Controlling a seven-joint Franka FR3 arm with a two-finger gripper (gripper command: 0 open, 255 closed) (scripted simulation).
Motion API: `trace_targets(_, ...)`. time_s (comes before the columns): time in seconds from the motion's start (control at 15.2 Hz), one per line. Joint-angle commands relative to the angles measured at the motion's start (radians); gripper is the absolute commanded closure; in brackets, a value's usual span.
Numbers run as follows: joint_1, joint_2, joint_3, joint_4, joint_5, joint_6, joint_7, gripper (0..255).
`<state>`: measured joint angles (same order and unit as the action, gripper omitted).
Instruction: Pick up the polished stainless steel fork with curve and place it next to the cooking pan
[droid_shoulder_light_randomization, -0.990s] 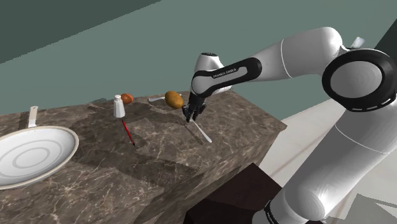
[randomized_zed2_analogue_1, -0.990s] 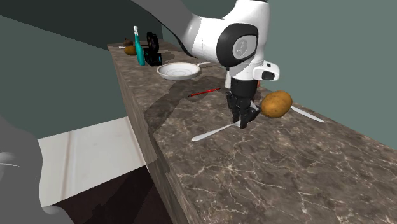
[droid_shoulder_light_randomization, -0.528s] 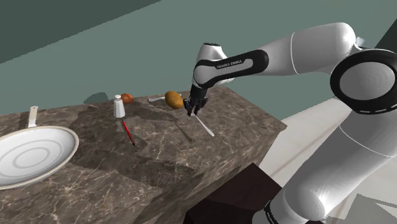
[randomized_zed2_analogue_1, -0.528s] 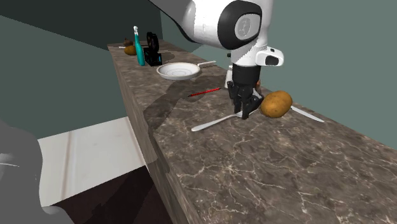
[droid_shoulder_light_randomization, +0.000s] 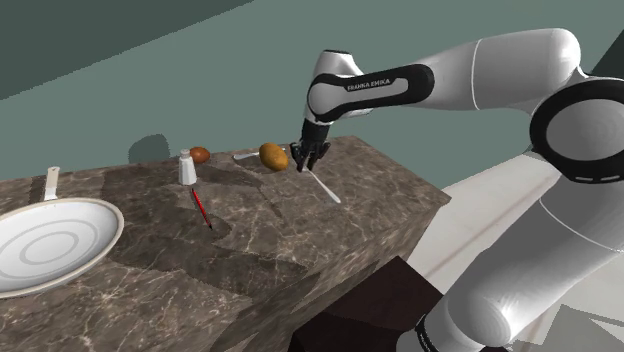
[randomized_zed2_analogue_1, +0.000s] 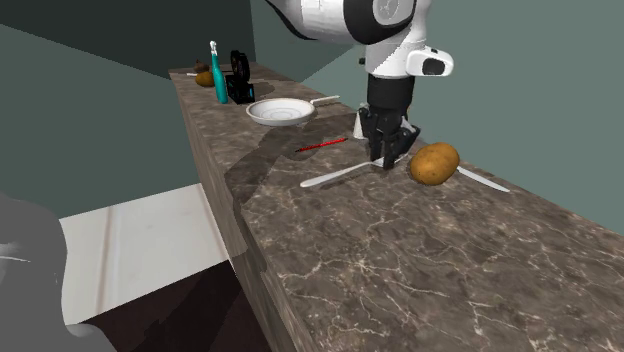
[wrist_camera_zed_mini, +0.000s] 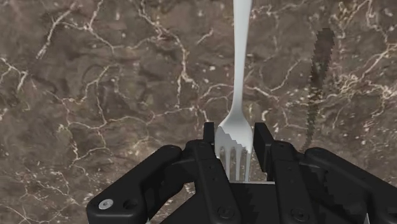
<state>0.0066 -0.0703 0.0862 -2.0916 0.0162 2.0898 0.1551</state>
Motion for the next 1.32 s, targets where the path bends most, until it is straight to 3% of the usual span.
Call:
trace_targets(0.0,0.0,-0.005,0.0,0.012,0.0,-0.018,0.0,255)
trace_targets(0.66,0.11,-0.044,0.134,-0.028,0.003,-0.014,0.243,255)
trace_targets(1.25,0.208,0.006,0.259,0.032,-0.018,-0.027,0.476,255)
